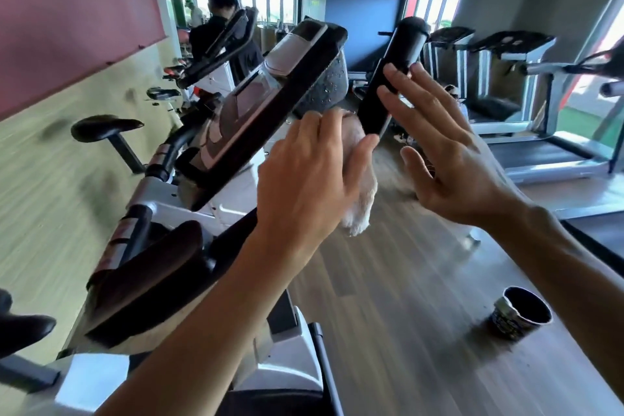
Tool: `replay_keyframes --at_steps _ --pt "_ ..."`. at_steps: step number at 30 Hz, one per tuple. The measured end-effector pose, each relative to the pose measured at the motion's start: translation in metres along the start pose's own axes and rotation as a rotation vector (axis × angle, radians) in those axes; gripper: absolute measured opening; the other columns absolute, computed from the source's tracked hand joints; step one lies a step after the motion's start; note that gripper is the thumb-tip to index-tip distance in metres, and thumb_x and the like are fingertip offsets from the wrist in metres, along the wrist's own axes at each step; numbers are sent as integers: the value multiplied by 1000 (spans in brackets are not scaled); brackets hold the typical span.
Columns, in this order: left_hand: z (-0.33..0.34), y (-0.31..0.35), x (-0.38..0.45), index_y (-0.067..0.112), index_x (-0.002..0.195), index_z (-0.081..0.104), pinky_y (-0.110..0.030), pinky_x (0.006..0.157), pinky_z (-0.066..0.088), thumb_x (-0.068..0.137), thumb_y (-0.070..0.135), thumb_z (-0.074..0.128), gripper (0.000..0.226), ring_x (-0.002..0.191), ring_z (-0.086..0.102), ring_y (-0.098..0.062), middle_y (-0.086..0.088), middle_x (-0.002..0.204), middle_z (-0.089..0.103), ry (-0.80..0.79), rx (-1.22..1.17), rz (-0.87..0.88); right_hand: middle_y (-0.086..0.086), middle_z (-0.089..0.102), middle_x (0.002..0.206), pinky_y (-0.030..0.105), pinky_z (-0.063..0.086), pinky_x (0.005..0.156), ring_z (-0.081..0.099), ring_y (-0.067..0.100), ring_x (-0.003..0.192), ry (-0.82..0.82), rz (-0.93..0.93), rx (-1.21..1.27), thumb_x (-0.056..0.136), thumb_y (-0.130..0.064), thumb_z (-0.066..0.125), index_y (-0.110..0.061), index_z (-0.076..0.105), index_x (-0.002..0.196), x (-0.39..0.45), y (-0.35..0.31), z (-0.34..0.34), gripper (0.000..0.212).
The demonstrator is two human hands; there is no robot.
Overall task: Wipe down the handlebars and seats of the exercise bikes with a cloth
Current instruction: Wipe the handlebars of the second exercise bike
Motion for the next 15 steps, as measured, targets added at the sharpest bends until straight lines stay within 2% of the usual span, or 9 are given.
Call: replay_keyframes --at_steps 3,5,7,11,15 --pt "-1 -7 -13 7 126 59 -41 77 54 105 57 34 60 97 64 -28 -11 106 64 -31 163 20 21 27 164 51 20 126 15 38 156 17 29 76 90 14 50 7 34 152 2 -4 1 65" --pt "0 -3 -9 7 119 60 -38 70 52 105 59 32 61 90 64 -27 -11 100 64 -25 250 10 21 28 163 51 20 126 16 37 156 34 40 78 87 16 49 7 36 152 4 -6 1 66" --pt "5 3 1 6 114 61 -37 65 51 104 60 34 61 86 66 -27 -11 97 66 -28 240 9 19 28 164 54 19 126 15 37 156 42 51 21 83 19 47 4 36 153 3 -7 3 73" --pt "6 4 4 4 117 61 -36 62 51 103 57 36 61 87 67 -27 -11 97 66 13 210 40 17 29 164 57 16 126 15 36 156 74 61 -94 78 21 48 0 38 154 7 -9 6 79" --pt "1 0 -18 4 125 60 -35 68 51 104 58 37 62 87 64 -25 -11 99 65 34 328 81 15 36 162 62 18 123 18 37 156 73 47 -106 77 16 47 -1 43 152 12 -10 13 77"
Point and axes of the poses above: each hand's wrist, its own x-axis towards the middle knuckle, its own z-axis out of the palm, y = z × x, the point moved 8 cm from there along x, towards the middle knuckle
